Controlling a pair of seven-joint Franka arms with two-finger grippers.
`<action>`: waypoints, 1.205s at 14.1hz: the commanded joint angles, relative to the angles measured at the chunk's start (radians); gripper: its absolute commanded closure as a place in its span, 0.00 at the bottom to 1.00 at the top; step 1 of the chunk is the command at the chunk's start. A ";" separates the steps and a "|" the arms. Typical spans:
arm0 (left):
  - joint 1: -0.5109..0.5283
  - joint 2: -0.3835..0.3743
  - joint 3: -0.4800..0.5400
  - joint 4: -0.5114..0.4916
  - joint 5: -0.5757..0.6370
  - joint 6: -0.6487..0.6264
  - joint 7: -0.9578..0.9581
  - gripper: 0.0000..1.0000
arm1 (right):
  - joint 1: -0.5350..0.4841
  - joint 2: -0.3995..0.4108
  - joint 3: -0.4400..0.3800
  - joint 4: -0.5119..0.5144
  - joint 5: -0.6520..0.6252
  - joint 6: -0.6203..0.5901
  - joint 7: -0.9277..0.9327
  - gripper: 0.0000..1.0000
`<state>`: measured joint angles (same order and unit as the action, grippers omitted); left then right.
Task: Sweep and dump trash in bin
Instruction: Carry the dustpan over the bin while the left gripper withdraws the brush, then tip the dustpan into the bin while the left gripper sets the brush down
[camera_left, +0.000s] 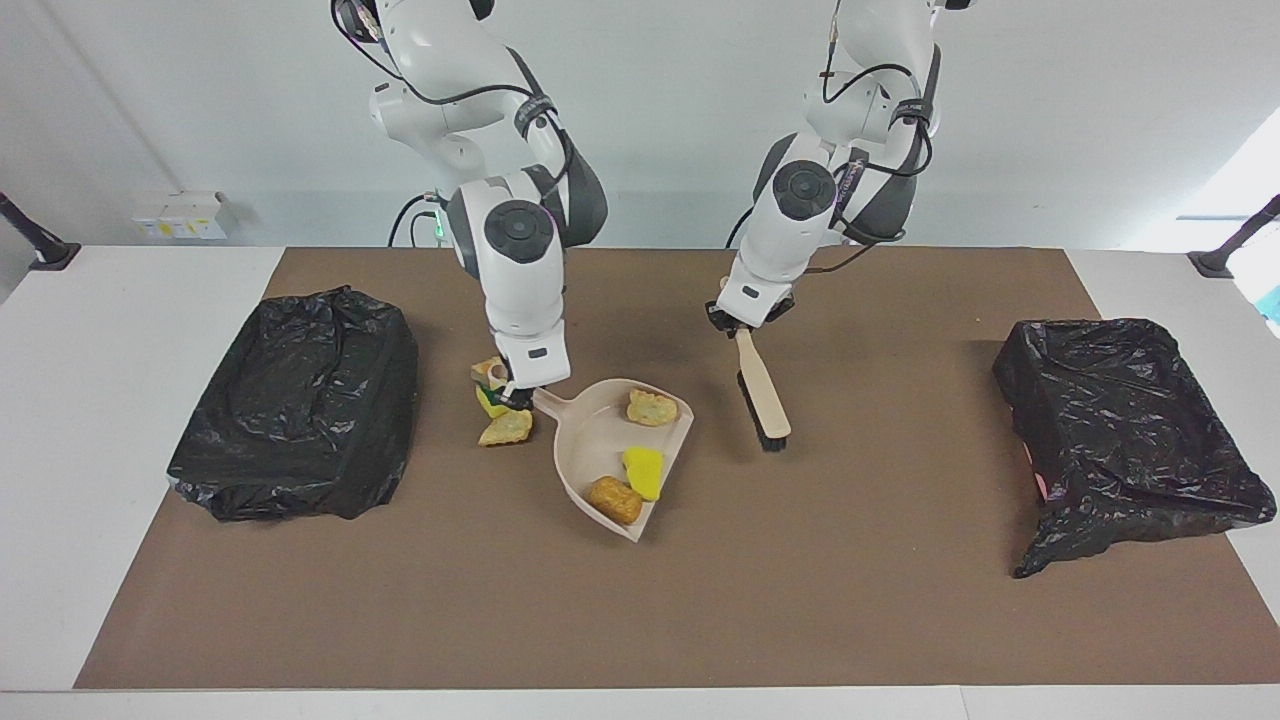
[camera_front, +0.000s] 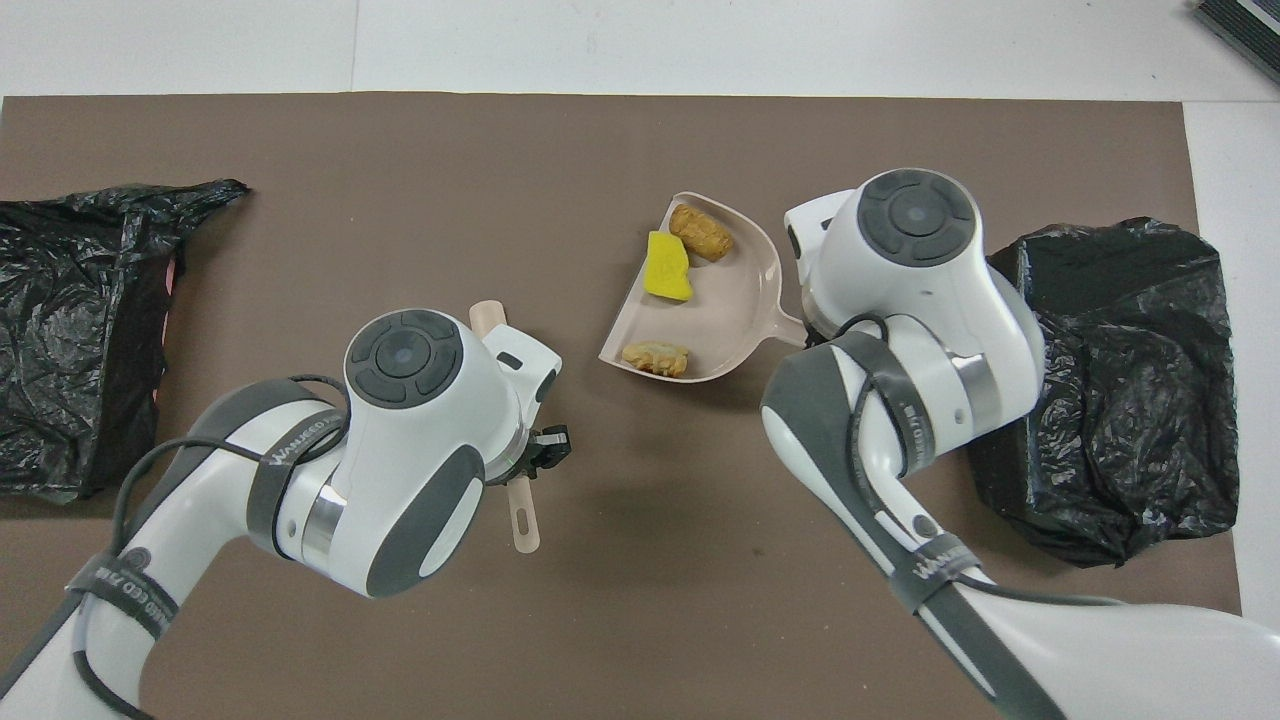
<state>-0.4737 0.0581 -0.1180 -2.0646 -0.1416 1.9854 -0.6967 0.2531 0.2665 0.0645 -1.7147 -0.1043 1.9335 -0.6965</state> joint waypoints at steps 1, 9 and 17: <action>-0.086 -0.159 0.004 -0.221 -0.003 0.136 -0.101 1.00 | -0.105 -0.102 0.012 -0.028 0.008 -0.004 -0.053 1.00; -0.287 -0.167 0.000 -0.364 -0.041 0.299 -0.193 1.00 | -0.492 -0.243 0.000 -0.017 0.061 -0.148 -0.432 1.00; -0.171 -0.103 0.011 -0.252 -0.050 0.260 -0.011 0.00 | -0.700 -0.286 -0.005 -0.074 -0.223 -0.133 -0.773 1.00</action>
<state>-0.6991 -0.0684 -0.1092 -2.3708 -0.1814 2.2630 -0.7829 -0.4585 0.0222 0.0427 -1.7286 -0.2199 1.7905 -1.4572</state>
